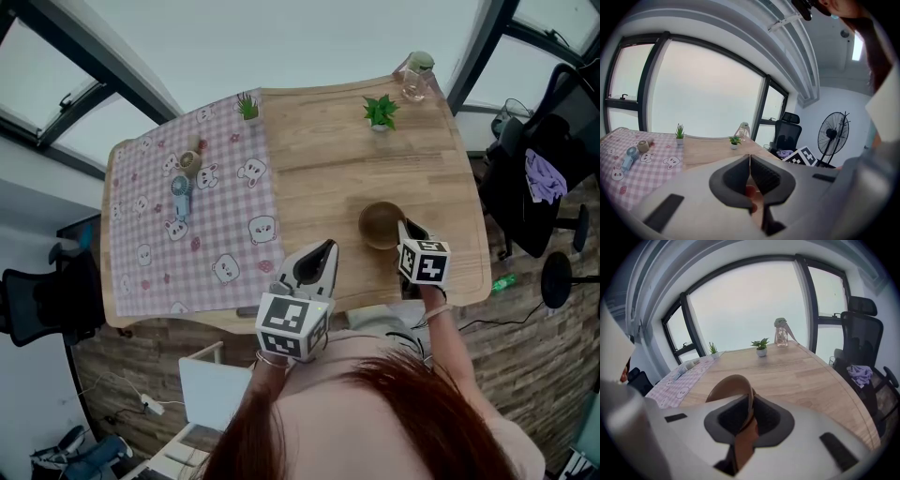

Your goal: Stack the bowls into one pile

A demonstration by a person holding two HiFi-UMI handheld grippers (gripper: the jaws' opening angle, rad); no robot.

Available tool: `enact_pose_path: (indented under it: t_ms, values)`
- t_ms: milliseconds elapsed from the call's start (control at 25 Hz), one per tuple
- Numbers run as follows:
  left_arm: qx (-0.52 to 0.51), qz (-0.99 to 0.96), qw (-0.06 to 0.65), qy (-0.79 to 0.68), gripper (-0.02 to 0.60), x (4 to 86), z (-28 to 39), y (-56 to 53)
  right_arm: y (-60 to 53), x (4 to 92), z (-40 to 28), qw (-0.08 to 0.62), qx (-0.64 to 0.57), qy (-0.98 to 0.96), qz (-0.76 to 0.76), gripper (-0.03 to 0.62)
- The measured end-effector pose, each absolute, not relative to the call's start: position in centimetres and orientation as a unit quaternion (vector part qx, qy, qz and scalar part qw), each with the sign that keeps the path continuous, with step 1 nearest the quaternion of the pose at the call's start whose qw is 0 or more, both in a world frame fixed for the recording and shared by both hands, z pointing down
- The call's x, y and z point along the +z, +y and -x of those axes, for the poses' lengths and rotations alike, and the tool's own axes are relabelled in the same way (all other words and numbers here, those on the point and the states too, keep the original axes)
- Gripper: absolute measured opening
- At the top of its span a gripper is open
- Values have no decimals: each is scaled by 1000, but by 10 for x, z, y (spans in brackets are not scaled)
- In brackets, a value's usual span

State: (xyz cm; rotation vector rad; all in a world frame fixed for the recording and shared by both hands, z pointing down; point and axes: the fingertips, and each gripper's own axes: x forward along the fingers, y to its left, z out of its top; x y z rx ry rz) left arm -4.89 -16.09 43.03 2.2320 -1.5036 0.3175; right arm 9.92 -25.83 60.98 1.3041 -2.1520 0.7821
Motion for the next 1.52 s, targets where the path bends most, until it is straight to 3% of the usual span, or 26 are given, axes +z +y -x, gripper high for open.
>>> enact_pose_path:
  t_ms: [960,1200,1520]
  values:
    - [102,-782,218,-575,11,436,20,-161,-267,621,-104,312,193,-820,-439,63]
    - [109,-783,212,-575,11,437,9,-160,-269,616,-106,285,208,-833,-426,78]
    - [113,-784,198,-577,11,431,12,-163,-268,589,-112,220,212,-845,-438,35]
